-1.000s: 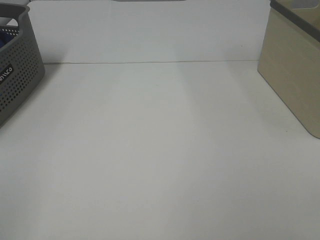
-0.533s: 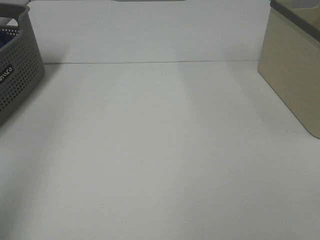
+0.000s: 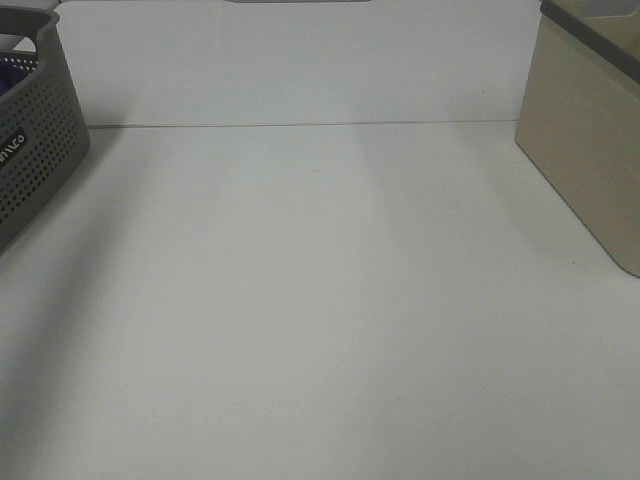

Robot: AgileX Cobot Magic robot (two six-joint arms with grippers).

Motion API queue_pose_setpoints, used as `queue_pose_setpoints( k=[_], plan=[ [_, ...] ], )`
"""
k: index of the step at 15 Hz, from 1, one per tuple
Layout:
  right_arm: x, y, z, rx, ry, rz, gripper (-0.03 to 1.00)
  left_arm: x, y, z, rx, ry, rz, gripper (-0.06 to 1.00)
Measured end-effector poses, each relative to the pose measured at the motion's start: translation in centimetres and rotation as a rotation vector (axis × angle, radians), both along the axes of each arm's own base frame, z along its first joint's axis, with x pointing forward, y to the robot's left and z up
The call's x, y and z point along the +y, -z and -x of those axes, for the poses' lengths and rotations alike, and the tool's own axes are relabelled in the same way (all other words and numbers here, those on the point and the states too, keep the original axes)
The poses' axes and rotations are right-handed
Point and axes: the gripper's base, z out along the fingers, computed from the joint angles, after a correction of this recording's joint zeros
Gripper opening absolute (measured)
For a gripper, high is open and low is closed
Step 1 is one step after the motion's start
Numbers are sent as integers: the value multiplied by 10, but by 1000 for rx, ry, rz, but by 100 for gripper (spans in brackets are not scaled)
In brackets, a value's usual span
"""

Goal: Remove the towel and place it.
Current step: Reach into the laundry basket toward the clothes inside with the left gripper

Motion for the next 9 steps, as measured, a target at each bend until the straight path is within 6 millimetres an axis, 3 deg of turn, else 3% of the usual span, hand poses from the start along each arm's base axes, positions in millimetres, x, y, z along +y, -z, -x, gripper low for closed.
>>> queue_pose_setpoints(
  k=[3,4,8,9],
  plan=[
    [0,0,0,0,0,0,75,13,31,-52,95,17,-104,99],
    [0,0,0,0,0,0,75,29,67,-92,166,22,-133,99],
    [0,0,0,0,0,0,75,47,122,-158,277,52,-167,99],
    [0,0,0,0,0,0,75,48,127,-165,279,55,-167,99]
  ],
)
